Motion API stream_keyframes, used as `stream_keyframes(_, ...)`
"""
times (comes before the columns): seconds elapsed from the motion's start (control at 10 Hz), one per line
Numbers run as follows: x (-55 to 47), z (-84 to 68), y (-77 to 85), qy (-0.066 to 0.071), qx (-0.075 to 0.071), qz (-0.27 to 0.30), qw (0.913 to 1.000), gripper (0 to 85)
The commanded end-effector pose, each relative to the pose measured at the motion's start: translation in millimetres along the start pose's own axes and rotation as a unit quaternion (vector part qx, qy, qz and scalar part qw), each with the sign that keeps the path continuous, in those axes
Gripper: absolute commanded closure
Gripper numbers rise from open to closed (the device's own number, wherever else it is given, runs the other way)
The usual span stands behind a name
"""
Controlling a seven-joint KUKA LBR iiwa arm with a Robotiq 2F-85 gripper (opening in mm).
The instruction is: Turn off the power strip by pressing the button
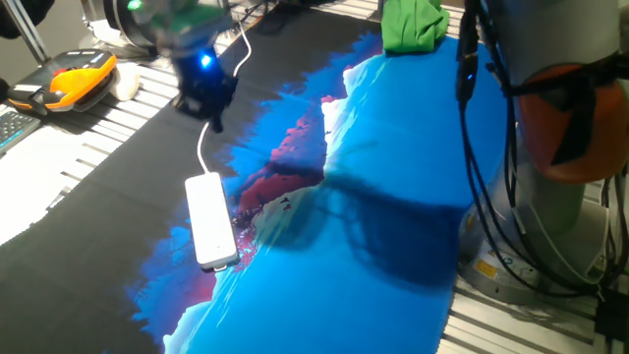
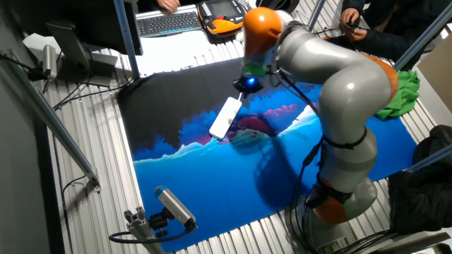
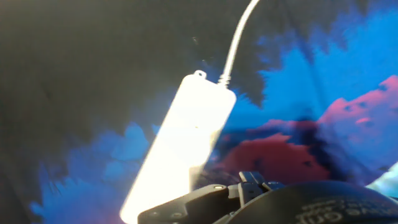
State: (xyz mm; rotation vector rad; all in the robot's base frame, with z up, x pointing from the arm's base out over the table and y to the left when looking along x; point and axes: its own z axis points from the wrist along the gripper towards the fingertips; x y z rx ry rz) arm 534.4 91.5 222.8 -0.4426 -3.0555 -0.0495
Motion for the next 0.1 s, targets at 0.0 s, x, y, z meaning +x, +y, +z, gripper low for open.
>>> stream_keyframes(0.0,-0.8,-34.5,-9.3,0.000,0.003,-0.063,0.9980,85.0)
